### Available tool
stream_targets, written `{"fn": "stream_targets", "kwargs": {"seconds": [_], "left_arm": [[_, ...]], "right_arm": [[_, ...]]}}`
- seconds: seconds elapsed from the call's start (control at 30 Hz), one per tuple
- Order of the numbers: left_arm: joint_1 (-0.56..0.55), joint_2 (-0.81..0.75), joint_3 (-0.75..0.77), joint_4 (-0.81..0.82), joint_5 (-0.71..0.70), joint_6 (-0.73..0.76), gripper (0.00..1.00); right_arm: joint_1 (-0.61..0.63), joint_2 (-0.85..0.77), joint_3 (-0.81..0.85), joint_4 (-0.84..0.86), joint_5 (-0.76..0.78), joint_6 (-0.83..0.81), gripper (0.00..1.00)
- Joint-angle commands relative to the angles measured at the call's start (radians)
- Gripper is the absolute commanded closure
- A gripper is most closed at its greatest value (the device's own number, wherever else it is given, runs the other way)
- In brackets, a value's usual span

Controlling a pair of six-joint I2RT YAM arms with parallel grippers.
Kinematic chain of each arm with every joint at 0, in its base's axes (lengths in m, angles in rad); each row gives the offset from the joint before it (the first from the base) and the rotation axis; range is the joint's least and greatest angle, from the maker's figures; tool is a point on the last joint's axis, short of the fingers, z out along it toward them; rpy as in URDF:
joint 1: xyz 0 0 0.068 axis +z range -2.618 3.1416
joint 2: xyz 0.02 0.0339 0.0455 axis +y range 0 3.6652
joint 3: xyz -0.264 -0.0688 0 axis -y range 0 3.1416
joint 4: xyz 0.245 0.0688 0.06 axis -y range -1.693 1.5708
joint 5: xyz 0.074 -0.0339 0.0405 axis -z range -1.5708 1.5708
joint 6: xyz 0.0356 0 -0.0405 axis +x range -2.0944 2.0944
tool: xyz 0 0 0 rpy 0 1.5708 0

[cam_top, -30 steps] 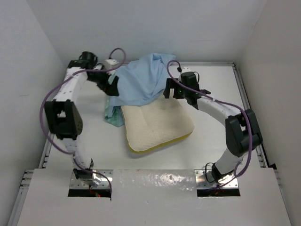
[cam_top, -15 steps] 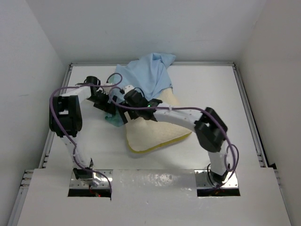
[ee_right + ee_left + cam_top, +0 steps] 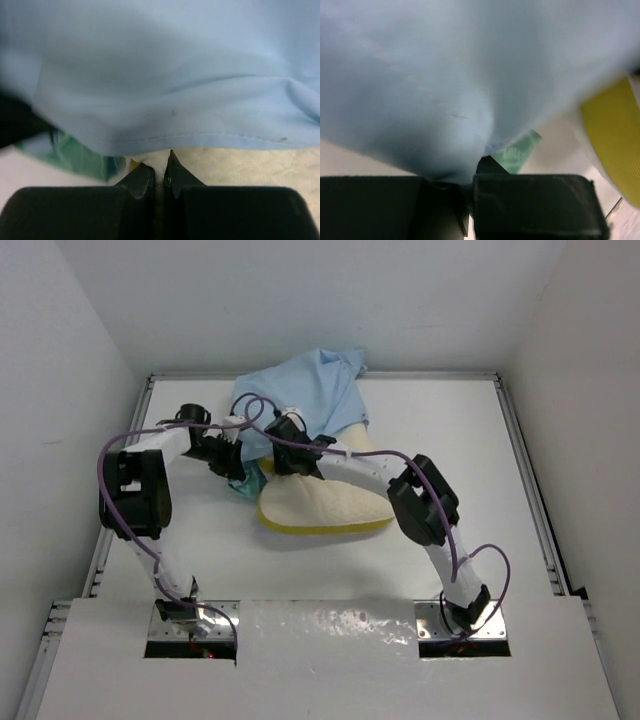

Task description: Put the pillow into the pillowcase

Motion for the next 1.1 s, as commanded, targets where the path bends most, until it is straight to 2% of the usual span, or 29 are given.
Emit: {"fn": "stream_targets", "kwargs": {"seconds": [0.0,0.03,0.07,0.1,0.13,0.17,0.23,0.3,0.37,0.4,0.43,0.5,0.6,0.67,0.7,0.77,0.83,0.87,0.93,1.0,1.03,1.07], "left_arm": [[-0.045,-0.109,-0.033,-0.148,0.06,0.141,1.0],[-0.049,-0.11,-0.019,-0.191,0.085,0.182,1.0],[-0.079,-0.11,-0.004,-0.316,0.164,0.239,1.0],[-0.096,-0.11,0.042,-0.389,0.206,0.384,1.0],[-0.102,-0.109,0.042,-0.39,0.206,0.459,1.0],[-0.102,-0.104,0.101,-0.636,0.299,0.538,1.0],[-0.095,-0.119,0.123,-0.641,0.312,0.558,1.0],[-0.075,-0.127,0.108,-0.641,0.315,0.587,1.0],[0.009,-0.072,0.102,-0.64,0.344,0.592,1.0],[0.04,-0.041,0.114,-0.641,0.347,0.545,1.0],[0.106,-0.011,0.137,-0.641,0.35,0.52,1.0],[0.207,0.032,0.146,-0.641,0.326,0.515,1.0],[0.301,0.055,0.169,-0.635,0.222,0.523,1.0],[0.33,0.075,0.182,-0.614,0.145,0.492,1.0],[0.339,0.081,0.191,-0.604,0.113,0.483,1.0],[0.34,0.082,0.195,-0.549,0.03,0.433,0.99],[0.34,0.082,0.208,-0.513,-0.015,0.414,0.99],[0.34,0.086,0.215,-0.502,-0.024,0.388,0.99],[0.338,0.109,0.243,-0.505,-0.042,0.368,0.98],[0.338,0.132,0.266,-0.523,-0.043,0.367,0.97],[0.336,0.137,0.272,-0.525,-0.04,0.367,0.96],[0.333,0.14,0.275,-0.525,-0.038,0.362,0.96]], "right_arm": [[-0.077,-0.068,0.11,0.302,0.156,0.169,1.0],[-0.077,-0.04,0.147,0.33,0.203,0.166,1.0],[-0.077,-0.01,0.19,0.346,0.265,0.159,1.0],[-0.078,0.074,0.303,0.329,0.292,0.146,1.0],[-0.081,0.075,0.365,0.296,0.315,0.136,1.0],[-0.083,0.156,0.414,0.245,0.342,0.122,1.0],[-0.084,0.207,0.468,0.238,0.341,0.105,1.0],[-0.084,0.216,0.395,0.318,0.234,0.041,1.0],[-0.087,0.21,0.375,0.357,0.099,-0.062,0.48],[-0.086,0.193,0.388,0.332,-0.021,-0.106,0.3],[-0.086,0.172,0.387,0.302,-0.076,-0.155,0.1],[-0.086,0.057,0.33,0.226,-0.177,-0.289,0.01],[-0.096,-0.165,0.169,0.188,-0.233,-0.421,0.02],[-0.116,-0.268,0.03,0.194,-0.249,-0.435,0.38],[-0.148,-0.348,-0.022,0.208,-0.25,-0.415,0.54],[-0.197,-0.393,-0.166,0.245,-0.254,-0.339,0.84],[-0.285,-0.394,-0.226,0.234,-0.207,-0.21,0.84],[-0.325,-0.387,-0.263,0.226,-0.199,-0.164,0.78],[-0.434,-0.359,-0.309,0.228,-0.216,-0.051,0.77],[-0.475,-0.353,-0.343,0.289,-0.233,-0.068,0.72],[-0.472,-0.353,-0.357,0.313,-0.227,-0.122,0.67],[-0.465,-0.348,-0.374,0.343,-0.322,-0.143,0.56]]}}
